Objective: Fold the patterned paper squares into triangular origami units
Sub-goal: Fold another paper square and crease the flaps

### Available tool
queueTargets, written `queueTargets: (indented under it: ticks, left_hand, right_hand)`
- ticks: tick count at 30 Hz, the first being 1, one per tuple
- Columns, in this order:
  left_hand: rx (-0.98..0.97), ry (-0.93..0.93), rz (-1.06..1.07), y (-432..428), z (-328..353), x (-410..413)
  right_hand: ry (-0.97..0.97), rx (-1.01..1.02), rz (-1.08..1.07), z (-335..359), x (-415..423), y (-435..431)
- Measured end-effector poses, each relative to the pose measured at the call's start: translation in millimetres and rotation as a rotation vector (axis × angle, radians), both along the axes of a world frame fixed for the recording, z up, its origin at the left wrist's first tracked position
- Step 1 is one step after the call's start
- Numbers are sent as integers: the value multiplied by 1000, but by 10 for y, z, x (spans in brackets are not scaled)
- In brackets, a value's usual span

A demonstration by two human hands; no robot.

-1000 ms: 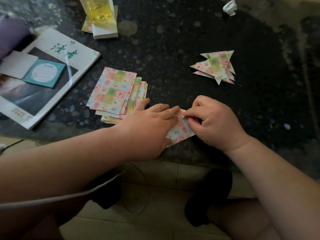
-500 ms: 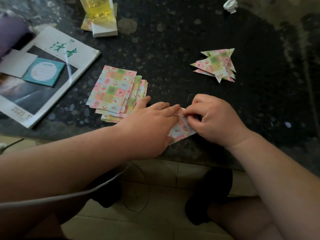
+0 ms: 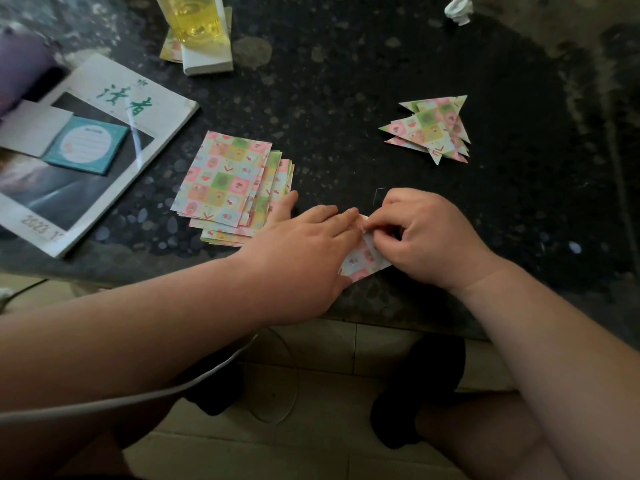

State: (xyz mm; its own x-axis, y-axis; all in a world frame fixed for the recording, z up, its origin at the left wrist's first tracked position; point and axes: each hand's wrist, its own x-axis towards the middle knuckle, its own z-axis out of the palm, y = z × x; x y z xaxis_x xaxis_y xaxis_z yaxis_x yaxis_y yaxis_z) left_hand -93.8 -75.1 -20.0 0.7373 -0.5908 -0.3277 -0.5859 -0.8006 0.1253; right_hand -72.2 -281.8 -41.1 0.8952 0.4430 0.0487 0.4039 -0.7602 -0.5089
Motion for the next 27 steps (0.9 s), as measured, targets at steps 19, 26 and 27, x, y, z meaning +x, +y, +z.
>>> queueTargets:
  ticks: [19, 26, 27]
  left_hand:
    - [44, 20, 1, -50, 46, 11]
    - [76, -12, -8, -75, 15, 2]
    - [76, -14, -5, -80, 22, 1]
  right_hand:
    - [243, -167, -168, 288, -9, -16]
    - [424, -539, -135, 573, -253, 283]
    - [443, -579, -120, 563, -286, 316]
